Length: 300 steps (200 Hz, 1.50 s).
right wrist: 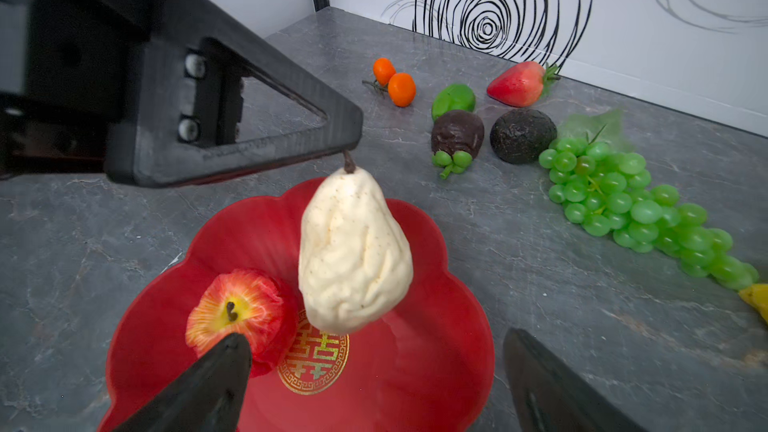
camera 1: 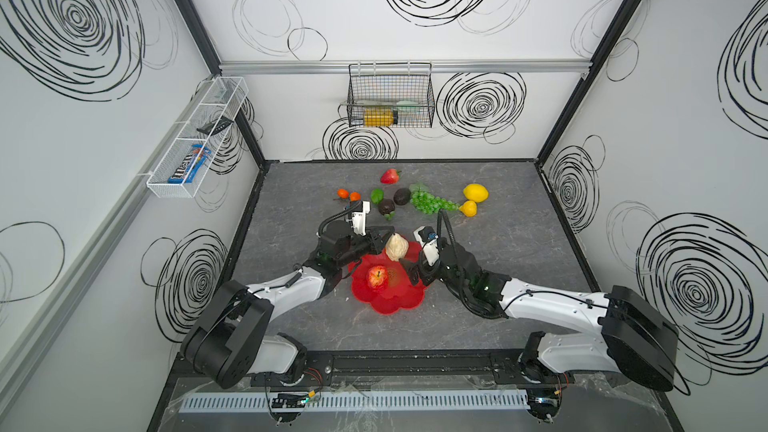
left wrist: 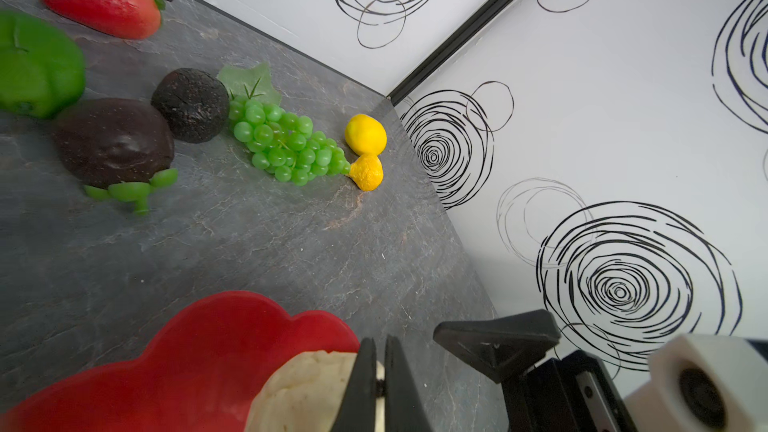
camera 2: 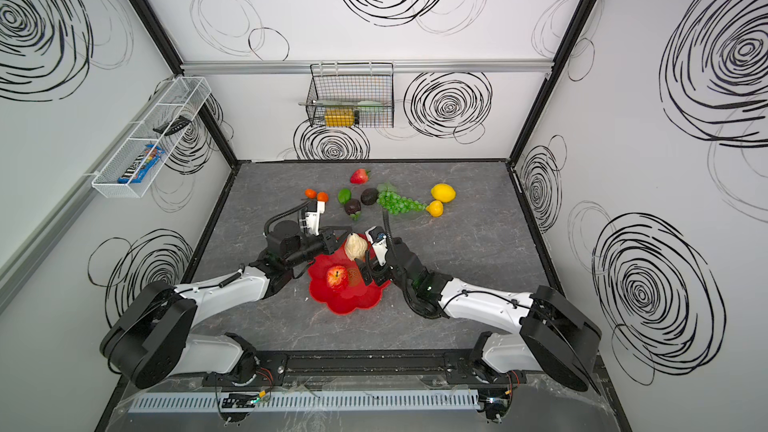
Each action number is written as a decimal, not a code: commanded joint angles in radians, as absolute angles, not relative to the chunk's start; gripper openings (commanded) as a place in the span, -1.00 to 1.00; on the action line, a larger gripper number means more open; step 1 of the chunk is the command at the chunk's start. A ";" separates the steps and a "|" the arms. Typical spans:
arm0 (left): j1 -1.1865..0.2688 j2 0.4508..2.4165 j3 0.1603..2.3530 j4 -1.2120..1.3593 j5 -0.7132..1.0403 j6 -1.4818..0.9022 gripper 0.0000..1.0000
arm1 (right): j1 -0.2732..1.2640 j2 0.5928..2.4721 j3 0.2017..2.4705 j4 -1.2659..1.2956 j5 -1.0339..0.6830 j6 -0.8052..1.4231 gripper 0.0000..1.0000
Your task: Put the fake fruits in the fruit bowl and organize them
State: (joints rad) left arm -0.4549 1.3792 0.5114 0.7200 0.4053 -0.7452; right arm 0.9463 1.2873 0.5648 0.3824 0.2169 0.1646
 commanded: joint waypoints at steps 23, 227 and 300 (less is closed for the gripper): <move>-0.430 1.416 0.446 0.859 0.354 -0.724 -1.00 | 0.934 1.273 0.543 0.445 0.195 0.189 0.97; -0.419 1.345 0.292 0.867 0.169 -0.758 -0.84 | 0.904 1.267 0.525 0.460 0.181 0.201 0.95; -0.426 1.323 0.278 0.870 0.134 -0.758 -0.80 | 0.902 1.271 0.527 0.457 0.177 0.203 0.95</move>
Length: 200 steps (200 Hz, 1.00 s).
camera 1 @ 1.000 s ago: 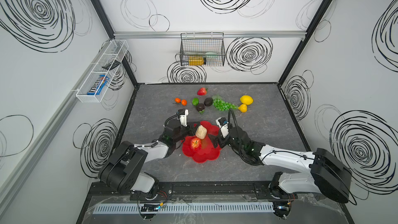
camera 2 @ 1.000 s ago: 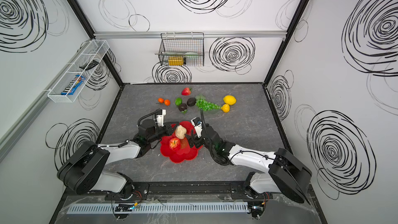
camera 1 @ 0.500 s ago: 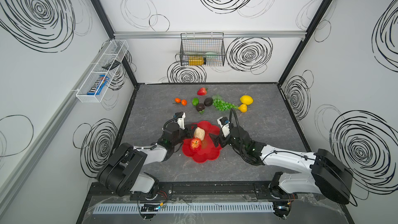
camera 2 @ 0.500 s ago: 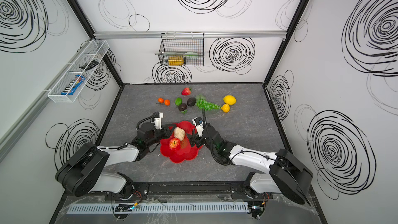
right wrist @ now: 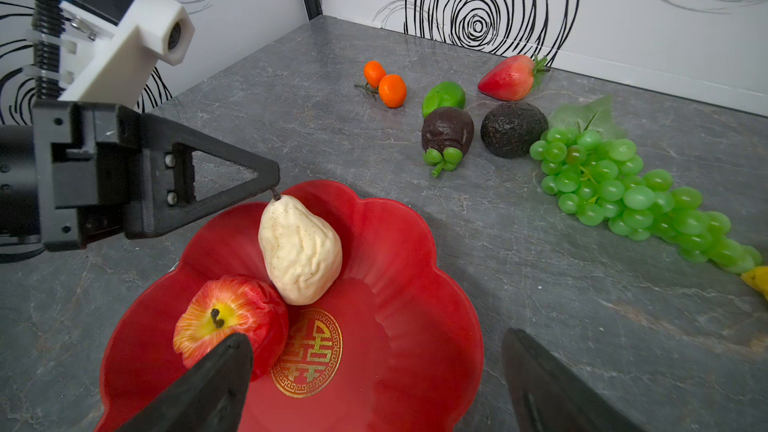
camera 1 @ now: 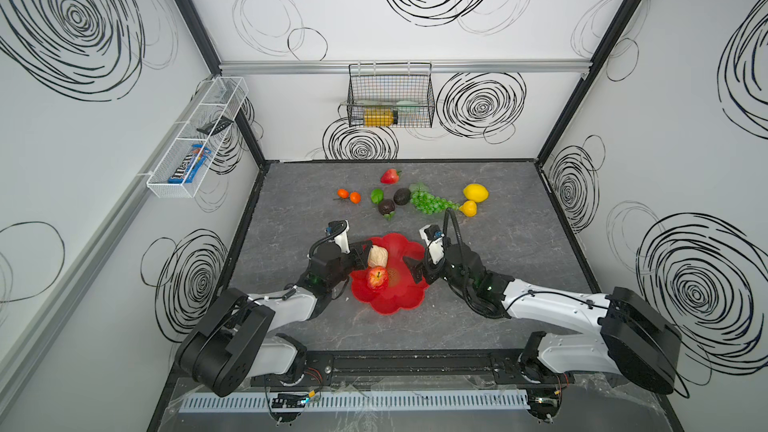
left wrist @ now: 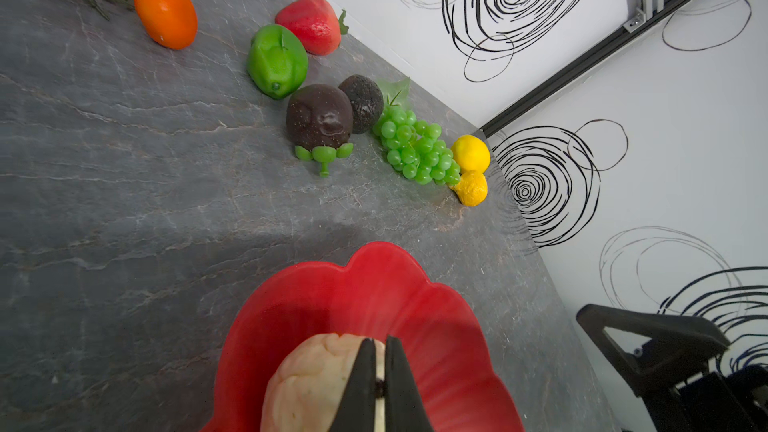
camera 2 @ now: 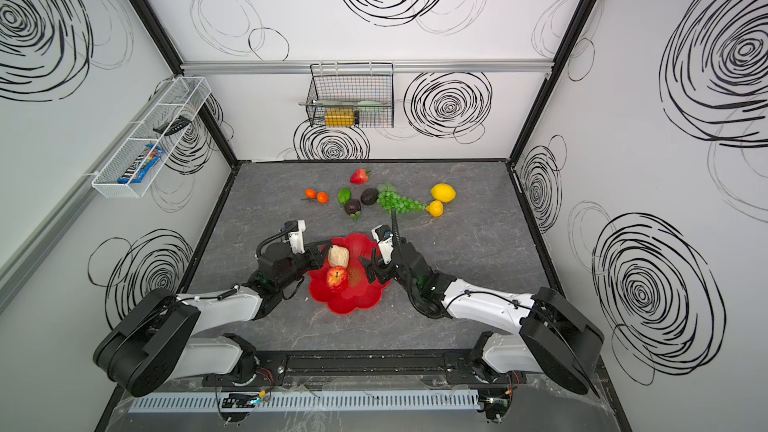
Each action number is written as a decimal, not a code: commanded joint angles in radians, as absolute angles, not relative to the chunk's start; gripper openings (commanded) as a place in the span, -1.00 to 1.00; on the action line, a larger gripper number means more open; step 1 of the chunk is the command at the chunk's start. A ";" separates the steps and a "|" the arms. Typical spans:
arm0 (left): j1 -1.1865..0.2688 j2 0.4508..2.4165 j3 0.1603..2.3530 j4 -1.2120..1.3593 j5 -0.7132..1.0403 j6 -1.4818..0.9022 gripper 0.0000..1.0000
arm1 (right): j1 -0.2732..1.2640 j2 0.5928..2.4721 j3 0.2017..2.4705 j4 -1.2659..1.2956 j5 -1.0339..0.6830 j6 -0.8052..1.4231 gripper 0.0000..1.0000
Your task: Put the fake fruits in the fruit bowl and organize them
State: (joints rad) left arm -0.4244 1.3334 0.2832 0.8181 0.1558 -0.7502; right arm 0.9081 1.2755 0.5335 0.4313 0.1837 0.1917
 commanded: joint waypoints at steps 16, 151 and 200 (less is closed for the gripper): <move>-0.425 1.319 0.279 0.865 0.133 -0.756 -0.77 | 0.901 1.267 0.525 0.458 0.179 0.202 0.95; -0.429 1.298 0.261 0.890 0.138 -0.753 -0.32 | 0.899 1.274 0.528 0.454 0.178 0.209 0.95; -0.419 1.211 0.242 0.839 0.094 -0.756 0.14 | 0.891 1.260 0.585 0.372 0.197 0.233 0.95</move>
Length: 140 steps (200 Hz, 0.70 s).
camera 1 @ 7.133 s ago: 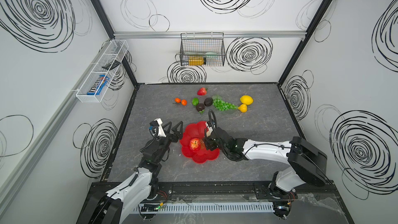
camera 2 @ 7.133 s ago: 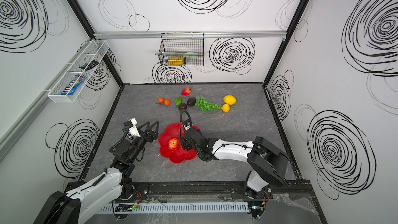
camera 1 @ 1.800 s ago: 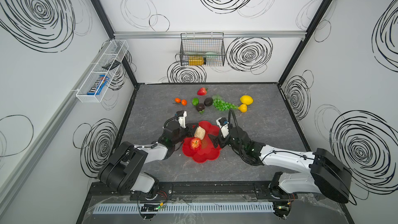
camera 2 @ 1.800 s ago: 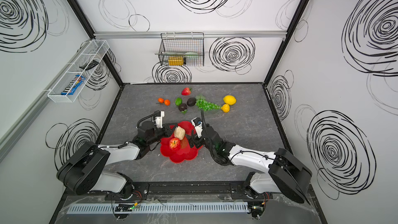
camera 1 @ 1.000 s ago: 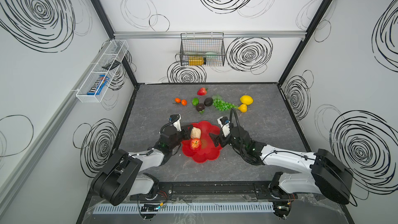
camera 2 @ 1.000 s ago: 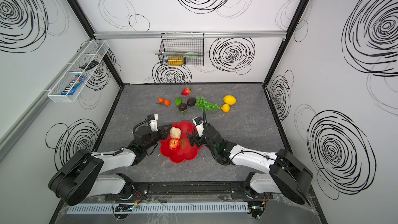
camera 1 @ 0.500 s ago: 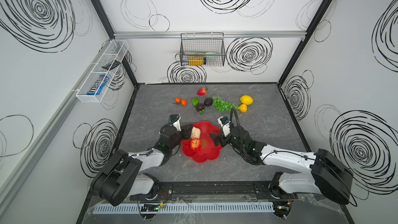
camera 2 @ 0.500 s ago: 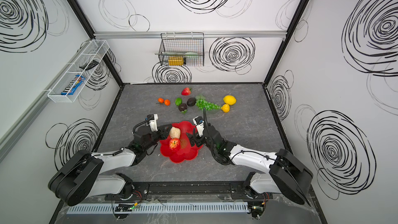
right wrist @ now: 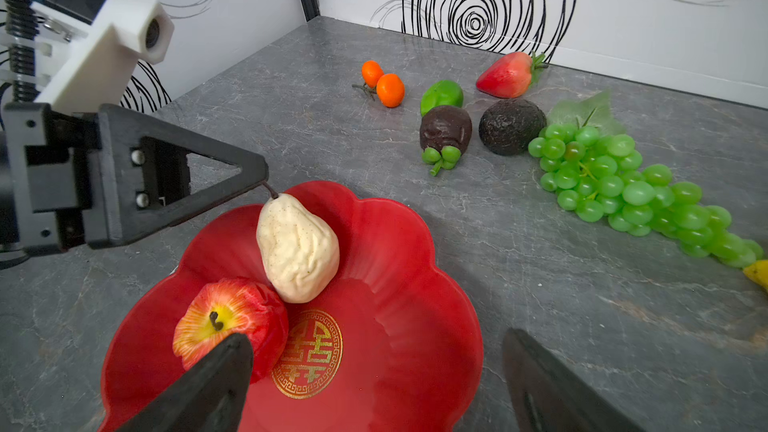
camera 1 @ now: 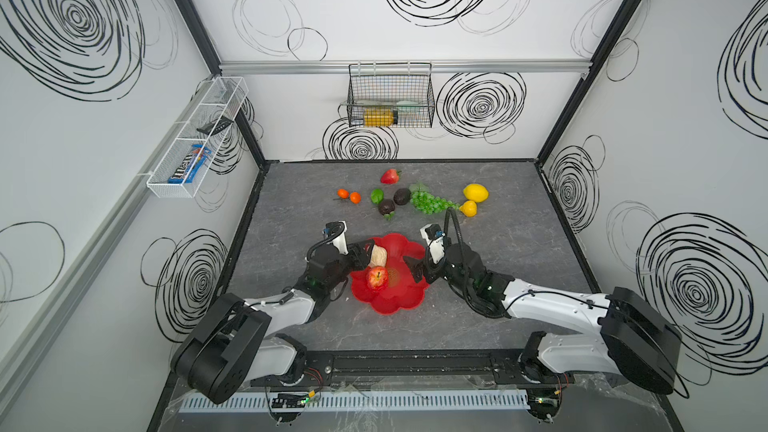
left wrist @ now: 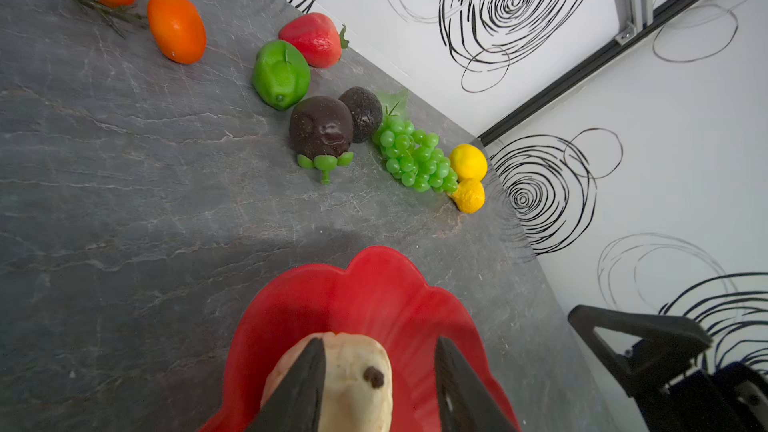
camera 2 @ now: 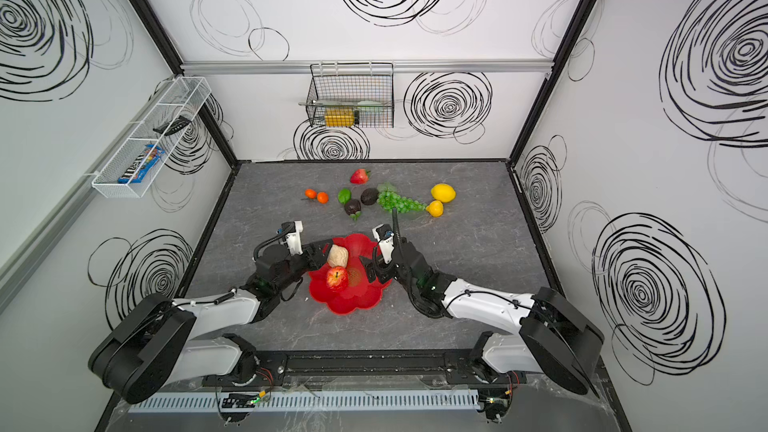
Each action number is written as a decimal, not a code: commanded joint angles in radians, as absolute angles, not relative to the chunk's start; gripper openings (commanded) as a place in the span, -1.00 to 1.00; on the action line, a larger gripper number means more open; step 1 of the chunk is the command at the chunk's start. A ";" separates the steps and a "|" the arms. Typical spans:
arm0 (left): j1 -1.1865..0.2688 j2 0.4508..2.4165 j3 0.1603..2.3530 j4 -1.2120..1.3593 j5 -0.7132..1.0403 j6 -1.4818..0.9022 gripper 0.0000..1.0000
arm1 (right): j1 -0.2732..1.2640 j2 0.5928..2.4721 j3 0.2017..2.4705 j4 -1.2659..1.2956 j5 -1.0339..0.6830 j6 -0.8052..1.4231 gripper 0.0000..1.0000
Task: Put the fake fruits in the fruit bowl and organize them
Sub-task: 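Raise the right gripper and move it to the large yellow lemon while left withdraws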
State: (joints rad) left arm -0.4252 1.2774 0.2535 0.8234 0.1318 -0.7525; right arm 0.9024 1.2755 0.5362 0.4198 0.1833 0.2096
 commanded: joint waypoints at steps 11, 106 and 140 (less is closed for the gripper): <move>-0.408 1.155 0.235 0.806 0.080 -0.751 0.21 | 0.885 1.252 0.622 0.318 0.202 0.243 0.95; -0.323 0.592 0.116 0.571 -0.065 -0.597 0.56 | 0.410 1.451 0.985 -0.077 0.153 0.443 0.96; -0.321 0.600 0.118 0.579 -0.030 -0.612 0.60 | 0.246 1.592 1.080 -0.080 0.104 0.444 0.97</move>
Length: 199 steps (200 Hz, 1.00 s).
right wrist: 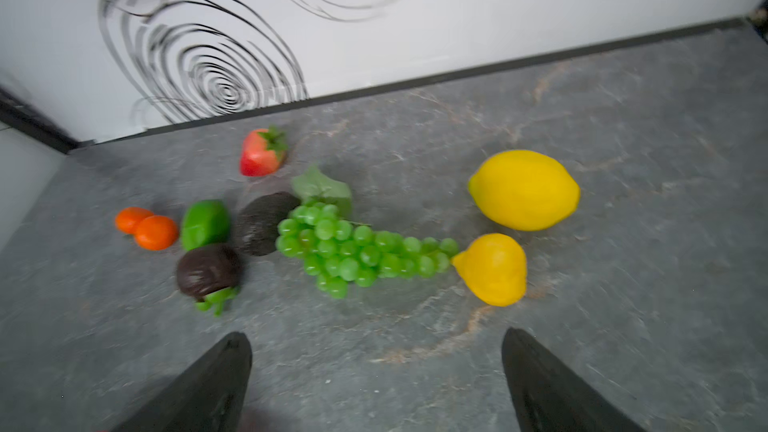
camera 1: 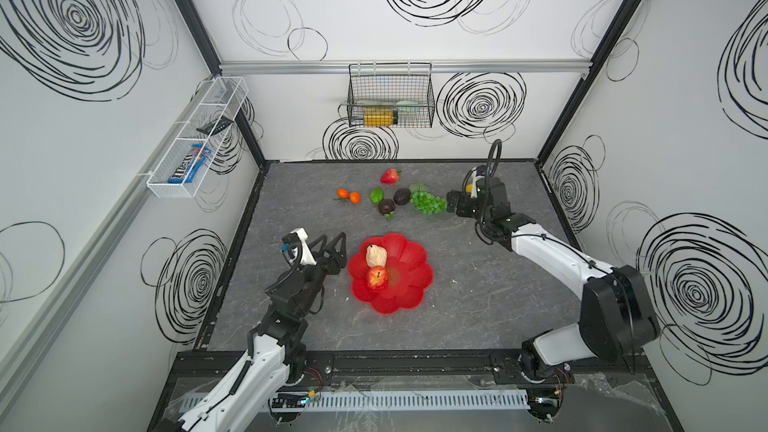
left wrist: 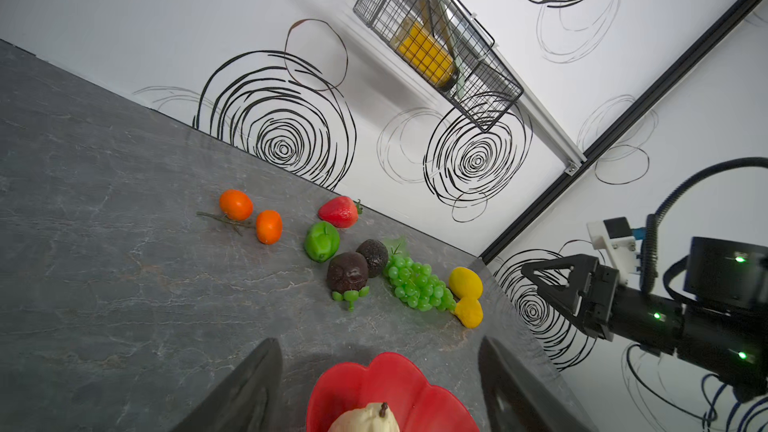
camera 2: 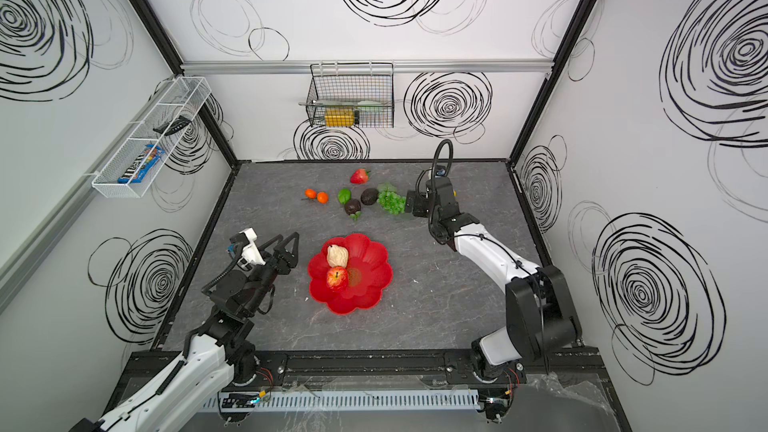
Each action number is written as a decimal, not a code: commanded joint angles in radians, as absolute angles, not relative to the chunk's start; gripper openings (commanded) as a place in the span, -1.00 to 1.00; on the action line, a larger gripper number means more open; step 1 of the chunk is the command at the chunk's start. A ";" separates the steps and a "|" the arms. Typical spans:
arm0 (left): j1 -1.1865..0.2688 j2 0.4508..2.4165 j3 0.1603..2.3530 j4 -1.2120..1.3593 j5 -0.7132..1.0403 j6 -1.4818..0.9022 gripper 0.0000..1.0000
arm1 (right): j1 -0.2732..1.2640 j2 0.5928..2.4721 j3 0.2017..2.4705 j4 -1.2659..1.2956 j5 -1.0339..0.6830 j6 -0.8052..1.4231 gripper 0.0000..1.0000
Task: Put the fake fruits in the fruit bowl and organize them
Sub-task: 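Raise the right gripper and move it to the large yellow lemon while left withdraws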
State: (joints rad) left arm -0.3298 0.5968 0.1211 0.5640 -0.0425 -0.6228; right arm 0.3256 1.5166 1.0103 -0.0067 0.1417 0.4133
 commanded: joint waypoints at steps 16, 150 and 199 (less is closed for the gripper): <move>-0.321 0.607 0.115 0.580 -0.016 -0.623 0.61 | 0.189 1.665 1.145 -0.101 0.088 0.449 0.95; -0.310 0.699 0.092 0.685 0.002 -0.652 0.71 | 0.000 2.121 1.617 -0.227 -0.155 0.357 0.95; -0.308 0.729 0.091 0.704 0.004 -0.653 0.72 | 0.002 2.207 1.685 -0.199 -0.271 0.302 0.95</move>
